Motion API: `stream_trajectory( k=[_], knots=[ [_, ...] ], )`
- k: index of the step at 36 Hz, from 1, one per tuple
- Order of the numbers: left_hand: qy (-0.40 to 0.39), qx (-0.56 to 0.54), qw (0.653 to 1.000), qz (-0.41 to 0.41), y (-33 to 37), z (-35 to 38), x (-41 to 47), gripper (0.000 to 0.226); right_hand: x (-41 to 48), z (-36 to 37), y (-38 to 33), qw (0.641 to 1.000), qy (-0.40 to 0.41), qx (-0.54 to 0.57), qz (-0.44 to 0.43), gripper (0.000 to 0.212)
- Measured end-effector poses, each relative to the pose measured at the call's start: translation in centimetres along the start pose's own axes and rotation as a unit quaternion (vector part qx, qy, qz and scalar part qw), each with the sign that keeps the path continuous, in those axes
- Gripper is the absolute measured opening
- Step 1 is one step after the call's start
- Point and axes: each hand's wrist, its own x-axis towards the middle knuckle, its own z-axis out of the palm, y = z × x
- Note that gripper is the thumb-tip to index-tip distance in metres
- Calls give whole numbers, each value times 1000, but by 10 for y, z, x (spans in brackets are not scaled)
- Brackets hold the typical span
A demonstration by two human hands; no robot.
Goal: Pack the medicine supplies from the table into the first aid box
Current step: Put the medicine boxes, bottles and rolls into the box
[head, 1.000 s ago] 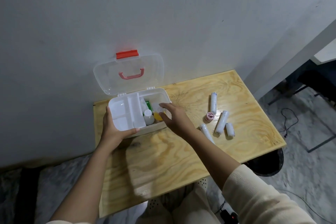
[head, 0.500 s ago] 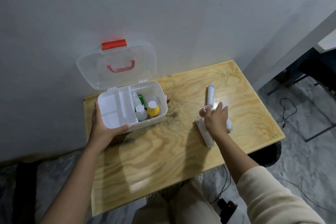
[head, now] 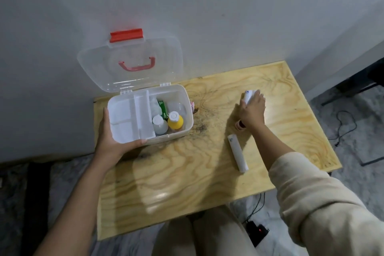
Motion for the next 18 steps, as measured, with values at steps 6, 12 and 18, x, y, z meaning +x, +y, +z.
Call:
stream_trajectory(
  k=[6, 12, 18],
  knots=[
    [3, 8, 1000, -5, -3, -3, 1, 114, 11, 0, -10, 995, 18, -90, -23, 51],
    [8, 14, 1000, -5, -2, -1, 1, 115, 19, 2, -14, 997, -13, -73, -17, 38],
    [14, 17, 1000, -6, -3, -2, 1, 111, -8, -21, -42, 983, 31, 181, -26, 36]
  ],
)
